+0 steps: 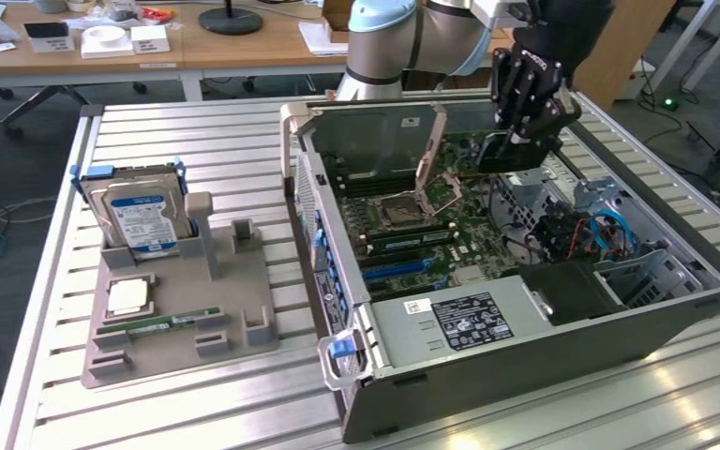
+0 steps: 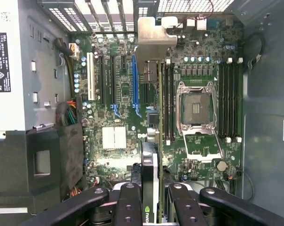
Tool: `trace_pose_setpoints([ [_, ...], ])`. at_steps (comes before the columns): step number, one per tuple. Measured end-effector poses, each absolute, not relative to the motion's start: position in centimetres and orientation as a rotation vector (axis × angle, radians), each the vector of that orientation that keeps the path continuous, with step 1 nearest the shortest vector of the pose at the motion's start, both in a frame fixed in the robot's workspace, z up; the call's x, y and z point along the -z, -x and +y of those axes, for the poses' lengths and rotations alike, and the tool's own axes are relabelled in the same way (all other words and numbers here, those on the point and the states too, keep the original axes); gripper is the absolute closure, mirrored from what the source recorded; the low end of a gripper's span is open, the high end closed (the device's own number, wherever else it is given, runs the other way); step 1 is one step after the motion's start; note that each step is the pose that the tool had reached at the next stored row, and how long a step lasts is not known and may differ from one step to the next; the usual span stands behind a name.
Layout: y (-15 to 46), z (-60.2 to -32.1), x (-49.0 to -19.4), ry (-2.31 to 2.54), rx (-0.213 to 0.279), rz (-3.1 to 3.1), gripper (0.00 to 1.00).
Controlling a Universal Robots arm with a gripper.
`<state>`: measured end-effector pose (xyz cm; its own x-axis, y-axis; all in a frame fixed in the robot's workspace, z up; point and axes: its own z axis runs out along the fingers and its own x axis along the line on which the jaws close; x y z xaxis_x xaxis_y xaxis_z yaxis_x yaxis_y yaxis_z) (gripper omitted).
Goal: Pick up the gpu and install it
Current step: 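Insert the gpu into the slot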
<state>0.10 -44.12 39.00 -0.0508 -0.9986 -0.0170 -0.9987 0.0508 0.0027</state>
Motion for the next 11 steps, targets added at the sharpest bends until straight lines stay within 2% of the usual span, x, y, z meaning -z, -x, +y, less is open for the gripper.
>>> trace_pose_setpoints([
  [11, 0.4, -44.1, -37.5, 2.157, -0.021, 2.269, 0.73],
])
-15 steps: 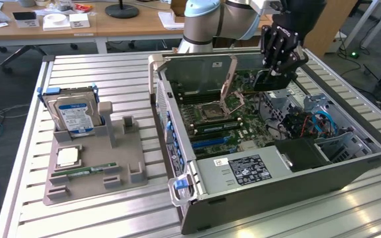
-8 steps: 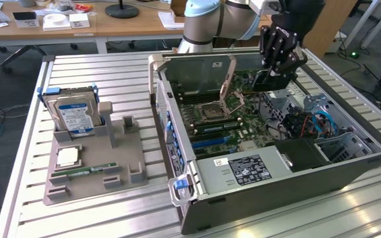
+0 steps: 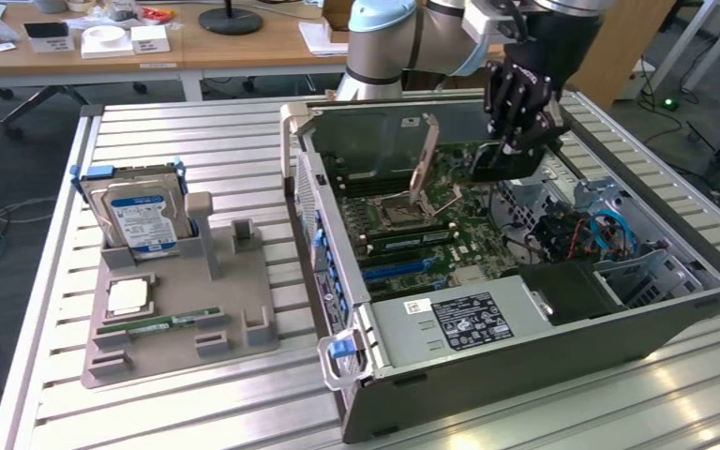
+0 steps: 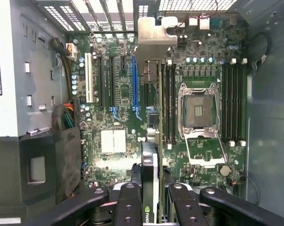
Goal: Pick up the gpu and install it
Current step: 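Insert the gpu into the slot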
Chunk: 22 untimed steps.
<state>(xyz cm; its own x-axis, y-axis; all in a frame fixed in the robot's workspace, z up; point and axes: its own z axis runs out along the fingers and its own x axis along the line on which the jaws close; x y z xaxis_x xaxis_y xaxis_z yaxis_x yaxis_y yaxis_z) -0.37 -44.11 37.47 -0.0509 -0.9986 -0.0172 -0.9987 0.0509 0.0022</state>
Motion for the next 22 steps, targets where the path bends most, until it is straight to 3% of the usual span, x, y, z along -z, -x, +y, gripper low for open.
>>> trace_pose_setpoints([
  [22, 0.8, -44.1, -34.3, 2.157, -0.021, 2.27, 0.73],
])
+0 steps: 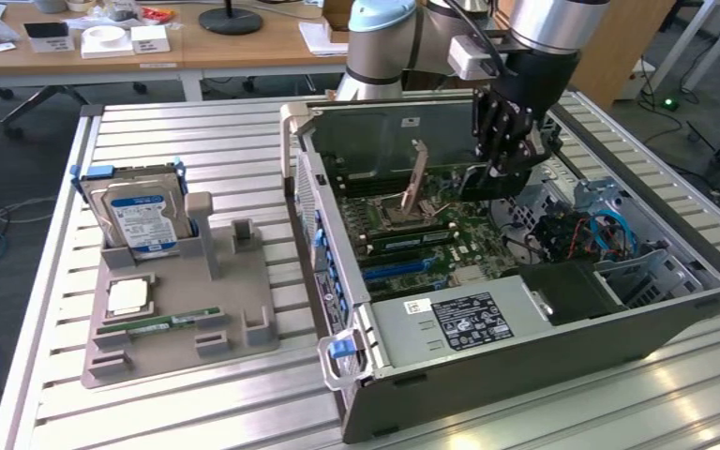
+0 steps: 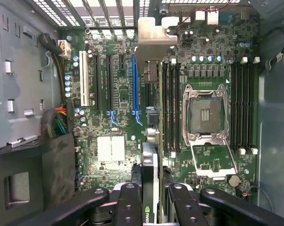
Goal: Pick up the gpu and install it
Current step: 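Insert the gpu into the slot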
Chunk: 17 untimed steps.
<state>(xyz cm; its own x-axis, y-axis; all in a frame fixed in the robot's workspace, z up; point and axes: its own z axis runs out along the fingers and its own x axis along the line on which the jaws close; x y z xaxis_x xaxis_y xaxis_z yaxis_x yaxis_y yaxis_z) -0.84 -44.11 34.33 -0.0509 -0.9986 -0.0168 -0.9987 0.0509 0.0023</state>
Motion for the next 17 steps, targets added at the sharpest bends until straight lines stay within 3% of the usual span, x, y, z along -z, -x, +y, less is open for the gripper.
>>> trace_pose_setpoints([
  [17, 2.1, -44.1, -34.0, 2.156, -0.021, 2.269, 0.73],
])
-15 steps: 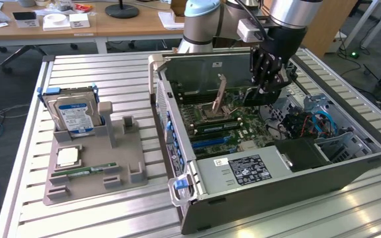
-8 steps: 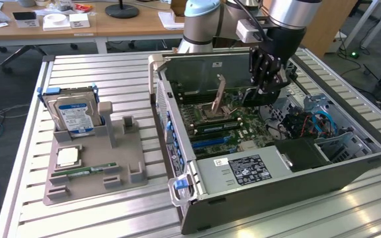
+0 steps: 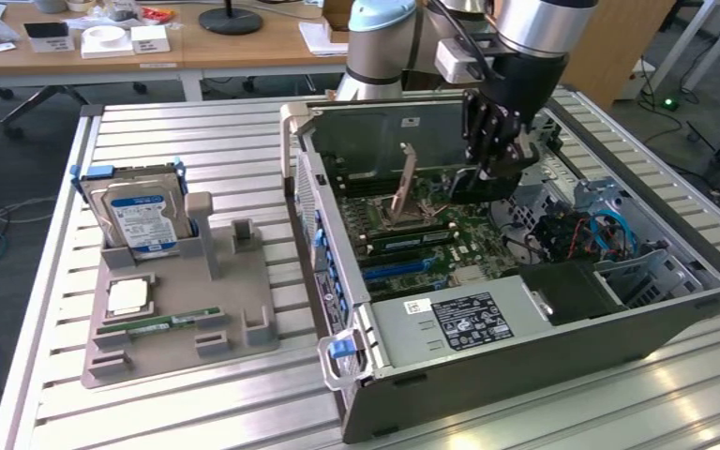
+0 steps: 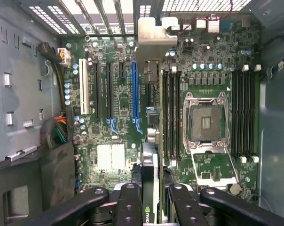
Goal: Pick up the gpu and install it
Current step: 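Insert the gpu into the slot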
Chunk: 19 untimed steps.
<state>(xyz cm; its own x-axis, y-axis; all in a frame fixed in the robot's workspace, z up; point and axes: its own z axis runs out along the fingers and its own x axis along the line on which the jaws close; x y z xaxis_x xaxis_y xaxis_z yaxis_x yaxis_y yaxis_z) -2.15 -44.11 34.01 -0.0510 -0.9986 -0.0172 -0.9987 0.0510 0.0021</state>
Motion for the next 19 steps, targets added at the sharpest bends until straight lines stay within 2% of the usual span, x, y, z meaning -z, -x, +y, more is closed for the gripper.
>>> trace_pose_setpoints([
  [19, 2.16, -44.11, -33.54, 2.157, -0.021, 2.269, 0.73],
])
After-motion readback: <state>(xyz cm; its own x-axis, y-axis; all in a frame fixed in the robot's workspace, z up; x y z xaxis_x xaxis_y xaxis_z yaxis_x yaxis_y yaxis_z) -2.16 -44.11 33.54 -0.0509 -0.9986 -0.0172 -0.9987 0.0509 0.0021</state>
